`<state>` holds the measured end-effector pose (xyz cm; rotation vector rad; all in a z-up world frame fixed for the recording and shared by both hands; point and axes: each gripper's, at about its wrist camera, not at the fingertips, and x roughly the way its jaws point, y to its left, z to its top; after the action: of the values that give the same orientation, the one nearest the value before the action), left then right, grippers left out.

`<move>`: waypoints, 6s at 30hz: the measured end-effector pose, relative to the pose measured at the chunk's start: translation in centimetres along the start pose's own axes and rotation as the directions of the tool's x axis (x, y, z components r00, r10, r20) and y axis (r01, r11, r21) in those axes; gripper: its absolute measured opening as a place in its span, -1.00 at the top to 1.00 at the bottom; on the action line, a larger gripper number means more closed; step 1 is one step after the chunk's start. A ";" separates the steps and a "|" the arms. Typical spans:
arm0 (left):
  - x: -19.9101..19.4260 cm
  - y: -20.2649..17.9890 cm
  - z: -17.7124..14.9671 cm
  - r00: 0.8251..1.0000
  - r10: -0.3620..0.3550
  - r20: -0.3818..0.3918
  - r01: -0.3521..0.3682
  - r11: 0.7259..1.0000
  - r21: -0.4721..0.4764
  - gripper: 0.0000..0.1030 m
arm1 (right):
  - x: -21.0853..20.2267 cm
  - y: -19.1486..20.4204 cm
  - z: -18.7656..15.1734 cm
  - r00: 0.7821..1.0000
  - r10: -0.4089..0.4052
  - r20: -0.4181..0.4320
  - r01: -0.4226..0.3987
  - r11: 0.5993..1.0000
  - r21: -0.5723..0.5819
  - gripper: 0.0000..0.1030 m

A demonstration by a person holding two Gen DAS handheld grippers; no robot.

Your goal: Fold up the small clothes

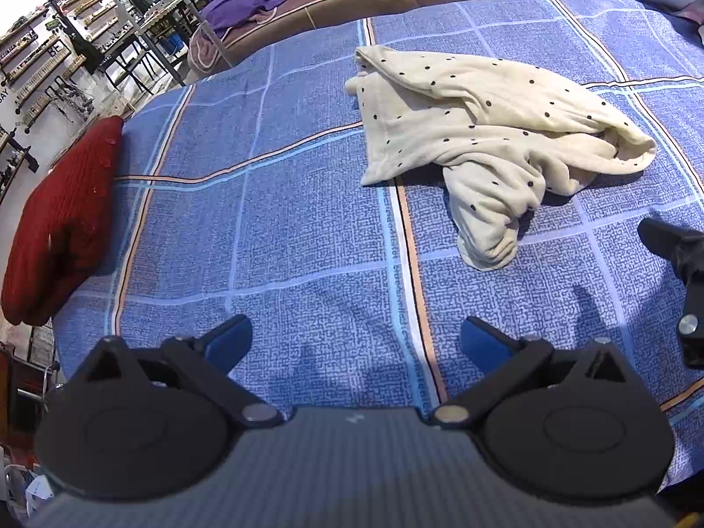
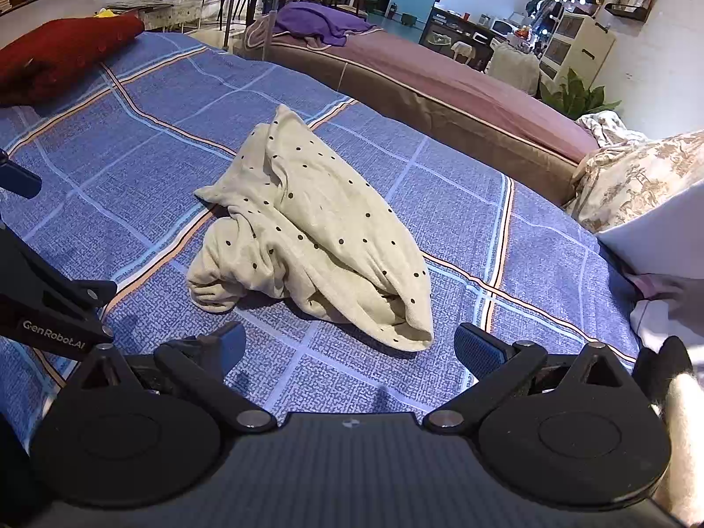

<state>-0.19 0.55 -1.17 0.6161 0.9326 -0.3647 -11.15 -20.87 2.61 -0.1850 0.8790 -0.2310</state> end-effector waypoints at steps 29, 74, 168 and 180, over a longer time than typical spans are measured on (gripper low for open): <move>0.3 -0.2 -0.2 1.000 -0.025 -0.010 0.025 1.000 -0.001 -1.00 | 0.2 0.5 -0.1 1.000 0.012 -0.013 -0.012 1.000 -0.011 -1.00; 1.0 -0.5 -0.7 0.999 -0.039 -0.025 0.039 0.999 0.007 -1.00 | 0.6 0.8 -0.6 0.999 0.020 -0.037 -0.020 1.000 -0.012 -1.00; 2.4 -10.8 14.7 0.808 -0.323 0.493 0.268 0.946 0.182 -0.45 | -21.6 -14.7 1.9 0.626 -0.120 0.770 -0.122 0.961 0.249 0.96; -2.0 6.1 13.2 0.695 -0.313 0.648 0.489 0.866 -0.107 0.90 | -22.4 -15.3 0.2 0.602 -0.157 0.783 -0.133 0.947 0.293 0.95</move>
<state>10.31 -3.07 8.37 -0.0032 0.4537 -0.7725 -26.70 -29.34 23.16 0.0292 -0.0889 -0.2677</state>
